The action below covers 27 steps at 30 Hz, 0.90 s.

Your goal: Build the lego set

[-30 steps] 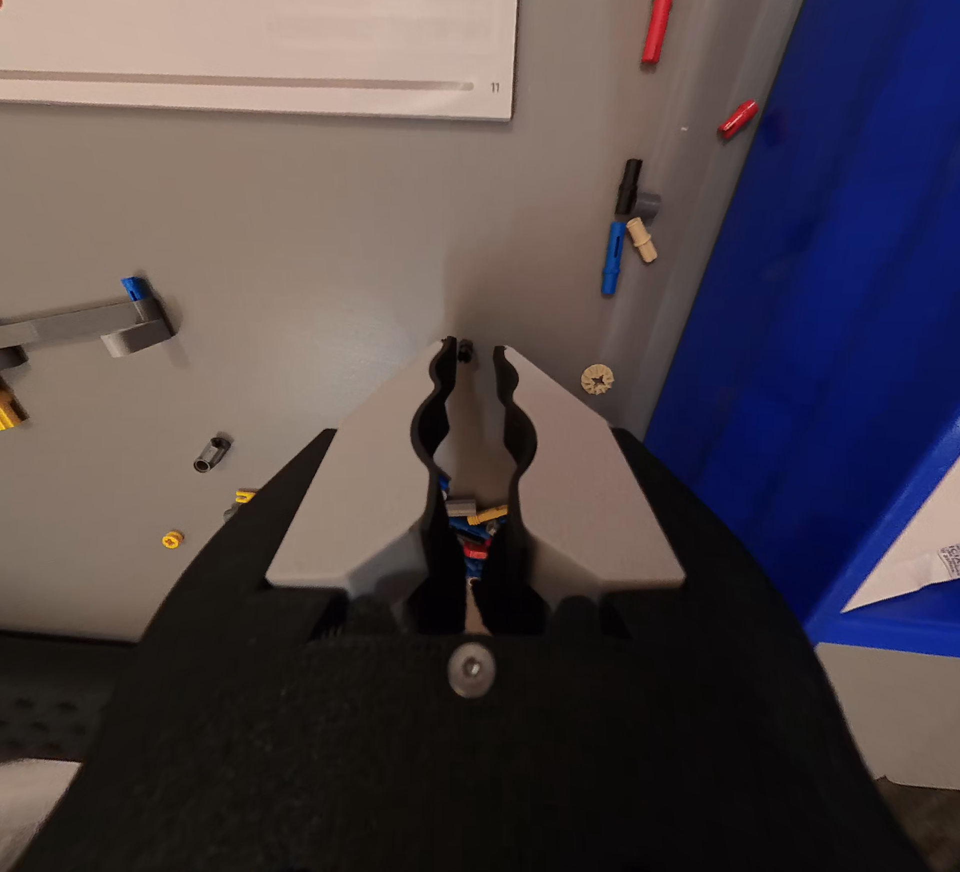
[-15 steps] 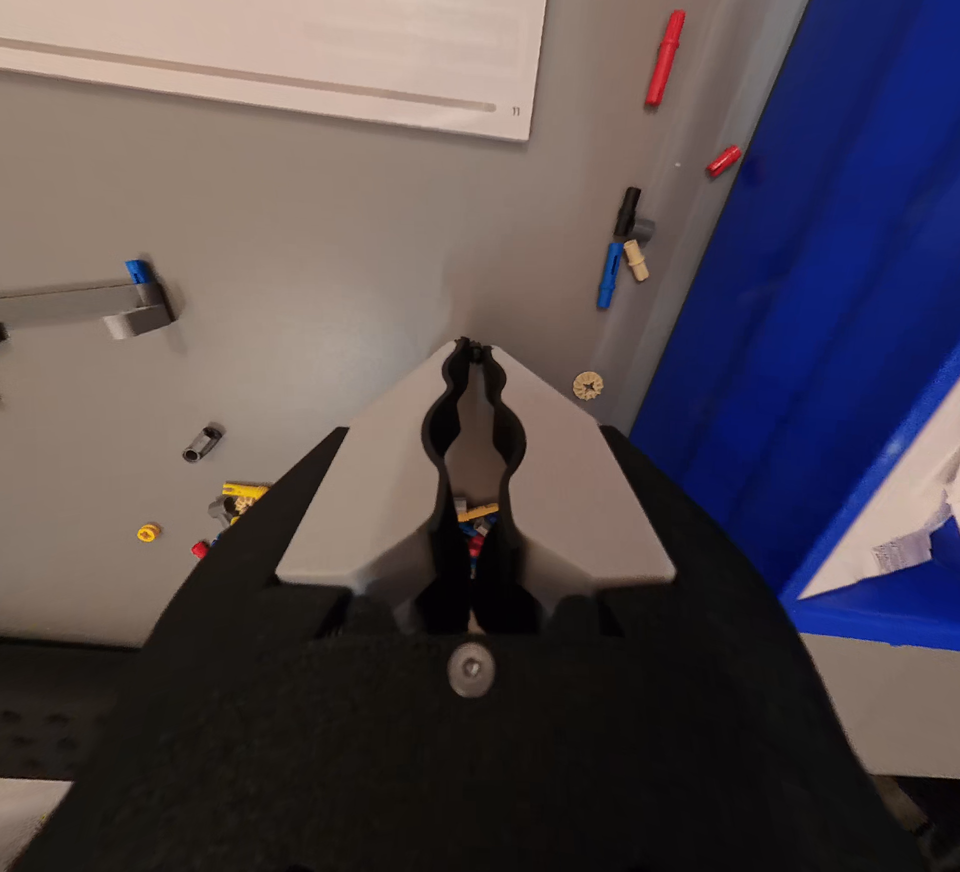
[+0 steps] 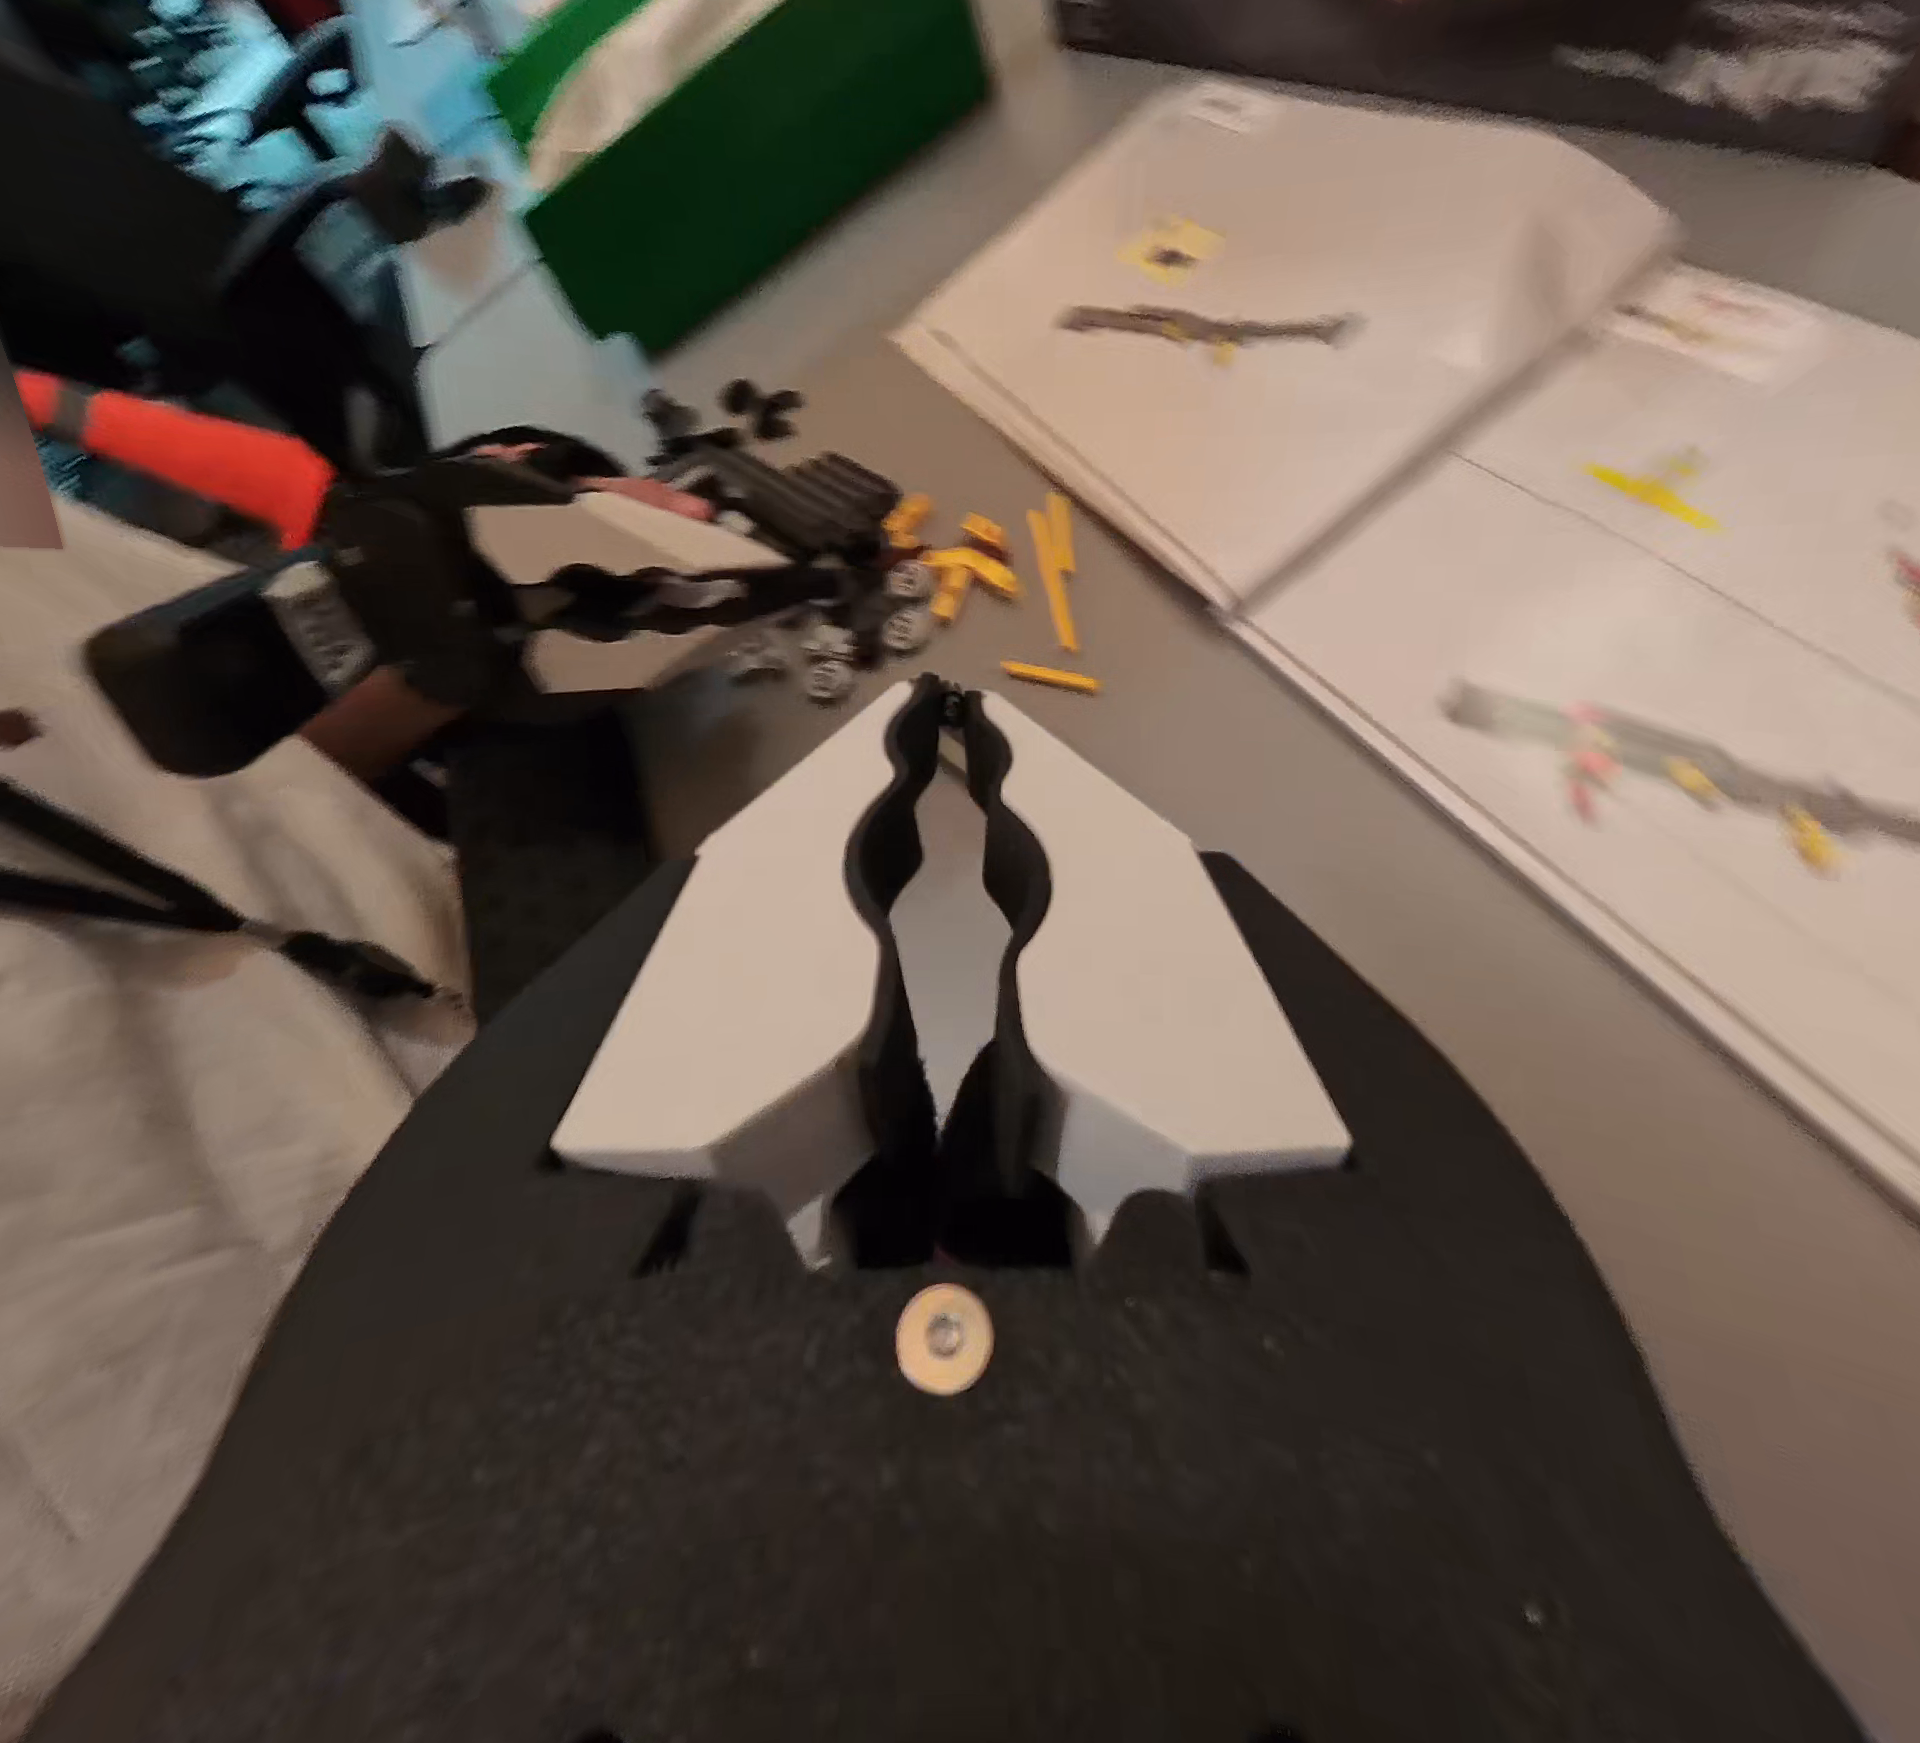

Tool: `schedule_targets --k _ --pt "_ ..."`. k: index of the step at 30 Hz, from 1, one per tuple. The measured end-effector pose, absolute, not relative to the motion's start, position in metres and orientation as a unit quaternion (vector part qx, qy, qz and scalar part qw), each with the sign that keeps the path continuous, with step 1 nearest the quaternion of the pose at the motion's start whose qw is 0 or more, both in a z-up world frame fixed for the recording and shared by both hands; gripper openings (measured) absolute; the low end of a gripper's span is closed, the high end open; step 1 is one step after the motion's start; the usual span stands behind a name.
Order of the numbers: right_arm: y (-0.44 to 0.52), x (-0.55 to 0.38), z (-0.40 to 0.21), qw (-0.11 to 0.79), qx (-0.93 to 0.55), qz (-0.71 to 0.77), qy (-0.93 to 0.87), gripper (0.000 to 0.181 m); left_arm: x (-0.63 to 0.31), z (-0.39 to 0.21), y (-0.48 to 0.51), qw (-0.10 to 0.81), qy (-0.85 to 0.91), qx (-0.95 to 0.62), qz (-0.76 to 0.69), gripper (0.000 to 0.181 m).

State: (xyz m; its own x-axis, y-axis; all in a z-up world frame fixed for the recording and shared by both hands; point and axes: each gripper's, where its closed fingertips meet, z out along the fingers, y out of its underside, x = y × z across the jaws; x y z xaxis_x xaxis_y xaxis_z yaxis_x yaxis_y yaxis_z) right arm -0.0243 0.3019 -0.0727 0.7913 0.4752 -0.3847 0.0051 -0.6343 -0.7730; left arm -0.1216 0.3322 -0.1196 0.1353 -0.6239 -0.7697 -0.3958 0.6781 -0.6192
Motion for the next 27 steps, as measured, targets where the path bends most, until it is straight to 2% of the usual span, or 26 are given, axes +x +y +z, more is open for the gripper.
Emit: schedule_targets --k 4,10,16,27 --pt "0.292 -0.093 -0.063 0.416 -0.813 0.288 -0.289 0.004 -0.122 -0.118 0.333 0.666 0.658 -0.35 -0.025 0.006" --pt "0.296 -0.125 -0.094 0.334 -0.825 0.099 -0.444 0.004 -0.119 -0.117 0.324 0.688 0.671 -0.266 0.075 0.006" --pt "0.298 -0.114 -0.109 0.253 -0.835 0.08 -0.483 0.004 -0.114 -0.117 0.308 0.697 0.675 -0.202 0.131 0.006" --pt "0.292 -0.118 -0.115 0.216 -0.832 0.077 -0.505 0.004 -0.113 -0.122 0.306 0.69 0.683 -0.198 0.135 0.006"
